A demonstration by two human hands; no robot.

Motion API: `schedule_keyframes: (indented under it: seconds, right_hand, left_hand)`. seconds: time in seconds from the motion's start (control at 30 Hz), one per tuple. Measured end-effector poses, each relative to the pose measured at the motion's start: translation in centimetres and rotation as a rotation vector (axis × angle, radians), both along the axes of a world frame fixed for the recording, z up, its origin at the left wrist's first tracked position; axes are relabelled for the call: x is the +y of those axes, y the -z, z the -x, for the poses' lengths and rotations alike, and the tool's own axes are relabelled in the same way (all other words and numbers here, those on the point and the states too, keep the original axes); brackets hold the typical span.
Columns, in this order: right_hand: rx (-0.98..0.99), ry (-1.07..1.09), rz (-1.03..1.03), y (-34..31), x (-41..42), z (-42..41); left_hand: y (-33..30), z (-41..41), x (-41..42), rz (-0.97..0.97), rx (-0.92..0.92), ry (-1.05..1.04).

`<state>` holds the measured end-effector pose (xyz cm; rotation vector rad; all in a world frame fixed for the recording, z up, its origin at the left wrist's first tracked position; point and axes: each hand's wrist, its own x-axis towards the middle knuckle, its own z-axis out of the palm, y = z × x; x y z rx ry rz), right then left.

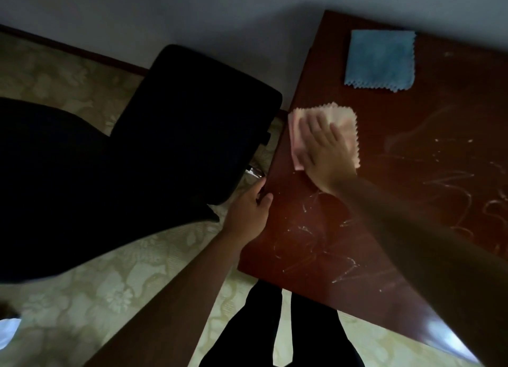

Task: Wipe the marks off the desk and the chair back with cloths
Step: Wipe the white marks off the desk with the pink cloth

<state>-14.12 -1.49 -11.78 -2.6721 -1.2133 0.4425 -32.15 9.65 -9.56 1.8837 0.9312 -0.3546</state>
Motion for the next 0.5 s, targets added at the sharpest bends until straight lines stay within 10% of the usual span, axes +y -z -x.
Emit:
schedule_keyframes:
  seconds: [0.3,0.5]
  right_hand:
    - [-0.023,-0.249,-0.037,0.5,-4.2,11.6]
    - [-0.036,-0.101,-0.019,0.6,-2.3,2.0]
  left_hand:
    - [1.9,1.4,-1.6,0.023,-0.141,-0.165]
    - [3.6,1.6,-3.1,-0.064,-0.146,-0.101]
